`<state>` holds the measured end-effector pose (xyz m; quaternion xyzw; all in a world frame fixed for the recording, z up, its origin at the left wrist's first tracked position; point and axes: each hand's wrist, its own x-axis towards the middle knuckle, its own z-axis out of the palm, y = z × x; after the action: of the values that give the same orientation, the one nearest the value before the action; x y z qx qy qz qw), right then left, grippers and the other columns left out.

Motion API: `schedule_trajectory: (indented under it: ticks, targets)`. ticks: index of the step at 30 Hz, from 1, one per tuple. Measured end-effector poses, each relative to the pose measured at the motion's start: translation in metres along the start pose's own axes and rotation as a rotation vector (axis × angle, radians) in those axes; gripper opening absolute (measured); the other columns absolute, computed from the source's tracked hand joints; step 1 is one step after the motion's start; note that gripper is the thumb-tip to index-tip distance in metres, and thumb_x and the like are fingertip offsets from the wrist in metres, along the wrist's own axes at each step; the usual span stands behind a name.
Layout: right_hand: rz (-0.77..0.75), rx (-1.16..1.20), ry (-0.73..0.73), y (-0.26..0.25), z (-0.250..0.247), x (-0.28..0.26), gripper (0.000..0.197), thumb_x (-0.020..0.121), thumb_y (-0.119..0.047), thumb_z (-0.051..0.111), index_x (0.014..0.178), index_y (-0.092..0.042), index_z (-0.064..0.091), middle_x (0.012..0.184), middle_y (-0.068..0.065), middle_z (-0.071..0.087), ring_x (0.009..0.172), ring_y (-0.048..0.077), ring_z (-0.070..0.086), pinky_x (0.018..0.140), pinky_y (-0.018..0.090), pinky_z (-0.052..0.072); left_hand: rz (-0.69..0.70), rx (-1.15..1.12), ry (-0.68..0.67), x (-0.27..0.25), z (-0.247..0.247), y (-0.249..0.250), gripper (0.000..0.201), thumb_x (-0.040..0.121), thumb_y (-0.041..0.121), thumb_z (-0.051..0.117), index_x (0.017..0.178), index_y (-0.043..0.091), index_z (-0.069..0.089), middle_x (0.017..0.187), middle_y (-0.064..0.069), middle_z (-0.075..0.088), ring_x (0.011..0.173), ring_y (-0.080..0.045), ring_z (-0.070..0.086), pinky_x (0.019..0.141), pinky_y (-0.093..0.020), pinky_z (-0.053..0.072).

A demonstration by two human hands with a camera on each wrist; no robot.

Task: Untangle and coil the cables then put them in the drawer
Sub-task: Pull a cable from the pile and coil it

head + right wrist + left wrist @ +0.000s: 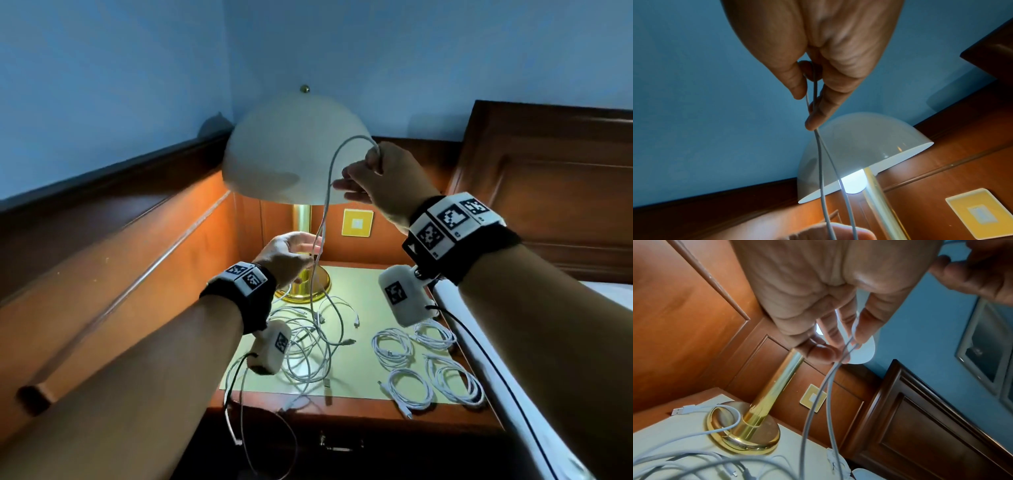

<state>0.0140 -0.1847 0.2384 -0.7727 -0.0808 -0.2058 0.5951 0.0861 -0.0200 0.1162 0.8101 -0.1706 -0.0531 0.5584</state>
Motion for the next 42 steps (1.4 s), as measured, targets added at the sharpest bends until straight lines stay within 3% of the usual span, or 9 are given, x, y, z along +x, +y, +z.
schedule_trajectory:
  ticks: [5,8,13,20,25,30,33,37,42]
  targets:
    - [-0.007,0.076,0.038,-0.008,-0.003,0.005,0.020,0.097,-0.002,0.056,0.110,0.011,0.047,0.116,0.035,0.062,0.086,0.021,0.075,0.079,0.037,0.062,-0.019,0.144,-0.040,-0.004,0.005,-0.011,0.005,0.095,0.018,0.067,0.094,0.019,0.072,0.091,0.005,0.076,0.078,-0.008,0.067,0.064,-0.026,0.055]
    - [-0.028,0.002,0.028,-0.003,-0.008,-0.002,0.015,0.097,-0.006,0.058,0.094,-0.005,0.044,0.110,0.028,0.066,0.087,0.019,0.075,0.080,0.042,0.061,-0.020,0.096,0.094,-0.004,0.005,-0.018,0.017,0.099,0.011,0.059,0.085,0.012,0.068,0.086,-0.006,0.075,0.073,-0.019,0.067,0.074,-0.039,0.059]
    - [0.059,-0.271,0.025,0.040,-0.013,-0.012,0.024,0.092,-0.018,0.068,0.082,-0.008,0.048,0.092,0.012,0.072,0.084,0.017,0.074,0.077,0.045,0.062,0.081,-0.063,0.303,-0.007,-0.007,-0.005,0.014,0.101,0.001,0.051,0.098,-0.004,0.064,0.084,-0.012,0.072,0.061,-0.016,0.062,0.058,-0.021,0.056]
    - [0.168,-0.347,-0.162,0.098,0.023,-0.034,0.023,0.090,-0.017,0.071,0.101,-0.019,0.051,0.081,0.005,0.070,0.076,0.022,0.073,0.073,0.043,0.062,0.081,-0.188,0.285,-0.006,-0.014,-0.001,0.014,0.103,0.001,0.048,0.102,0.000,0.061,0.082,-0.011,0.073,0.062,-0.016,0.063,0.065,-0.032,0.059]
    - [0.238,-0.358,-0.221,0.118,0.051,-0.037,0.021,0.088,-0.029,0.074,0.096,-0.018,0.058,0.082,-0.004,0.065,0.061,0.002,0.063,0.048,0.017,0.044,0.031,-0.309,0.244,-0.004,-0.010,0.002,0.014,0.102,-0.001,0.046,0.099,0.001,0.060,0.078,-0.013,0.072,0.059,-0.019,0.060,0.063,-0.034,0.057]
    - [0.331,-0.132,-0.276,0.128,0.059,-0.033,0.023,0.092,-0.015,0.069,0.083,-0.016,0.048,0.081,0.009,0.075,0.047,0.010,0.052,0.043,0.024,0.040,0.008,-0.421,0.237,-0.005,-0.010,-0.005,0.013,0.103,0.002,0.047,0.100,0.001,0.060,0.088,-0.018,0.071,0.061,-0.019,0.063,0.062,-0.030,0.057]
    - [0.329,-0.070,-0.177,0.128,0.058,-0.029,0.019,0.096,-0.008,0.061,0.086,-0.015,0.047,0.075,0.009,0.072,0.050,0.015,0.053,0.048,0.031,0.048,-0.047,-0.199,0.141,-0.008,-0.008,-0.024,0.016,0.101,0.010,0.055,0.114,0.004,0.060,0.104,-0.013,0.068,0.077,-0.020,0.069,0.064,-0.033,0.057]
    - [0.251,-0.131,-0.089,0.126,0.053,-0.024,0.009,0.098,-0.009,0.057,0.092,-0.010,0.050,0.073,0.006,0.068,0.055,0.015,0.056,0.057,0.038,0.055,-0.040,0.411,-0.162,-0.022,0.003,-0.056,0.019,0.099,0.025,0.061,0.116,0.018,0.065,0.112,0.001,0.069,0.102,-0.017,0.064,0.092,-0.033,0.051]
    - [0.183,-0.266,0.013,0.124,0.041,-0.017,0.011,0.096,-0.011,0.056,0.087,-0.015,0.051,0.067,-0.001,0.063,0.058,0.018,0.059,0.061,0.044,0.058,-0.020,0.515,-0.089,-0.031,0.004,-0.076,0.026,0.104,0.024,0.050,0.087,0.019,0.068,0.081,0.001,0.065,0.084,-0.021,0.060,0.071,-0.029,0.045]
